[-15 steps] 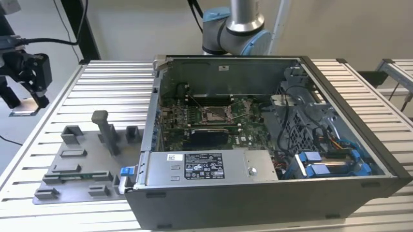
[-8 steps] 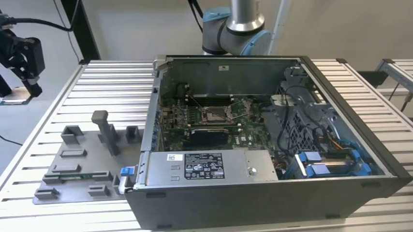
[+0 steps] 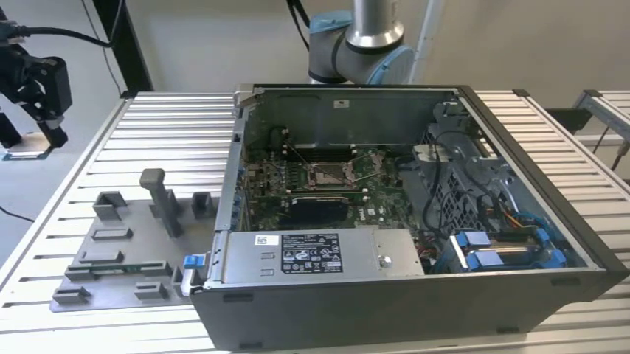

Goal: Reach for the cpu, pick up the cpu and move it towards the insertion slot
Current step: 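Pick up the cpu and move it towards the insertion slot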

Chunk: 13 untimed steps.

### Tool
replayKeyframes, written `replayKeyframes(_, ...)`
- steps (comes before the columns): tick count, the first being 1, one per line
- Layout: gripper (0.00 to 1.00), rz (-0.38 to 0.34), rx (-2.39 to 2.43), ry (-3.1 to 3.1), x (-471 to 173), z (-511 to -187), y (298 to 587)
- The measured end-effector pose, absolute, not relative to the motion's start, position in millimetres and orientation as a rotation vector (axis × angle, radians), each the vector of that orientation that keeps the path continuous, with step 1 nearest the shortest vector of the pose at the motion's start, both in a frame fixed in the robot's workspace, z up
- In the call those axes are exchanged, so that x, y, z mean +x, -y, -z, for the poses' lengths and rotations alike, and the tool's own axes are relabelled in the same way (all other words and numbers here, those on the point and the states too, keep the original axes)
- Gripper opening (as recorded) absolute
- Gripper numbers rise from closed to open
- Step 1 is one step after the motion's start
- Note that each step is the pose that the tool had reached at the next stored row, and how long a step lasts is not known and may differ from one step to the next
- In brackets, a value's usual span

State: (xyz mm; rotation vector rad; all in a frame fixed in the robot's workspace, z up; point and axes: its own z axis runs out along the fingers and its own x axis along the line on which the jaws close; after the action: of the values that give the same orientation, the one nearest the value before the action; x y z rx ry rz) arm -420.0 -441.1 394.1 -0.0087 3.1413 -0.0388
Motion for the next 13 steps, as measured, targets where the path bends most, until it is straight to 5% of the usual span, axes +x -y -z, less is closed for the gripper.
replayKeyframes(13, 0.0, 0.039, -0.009, -3.142, -363.2, -394.0, 441.1)
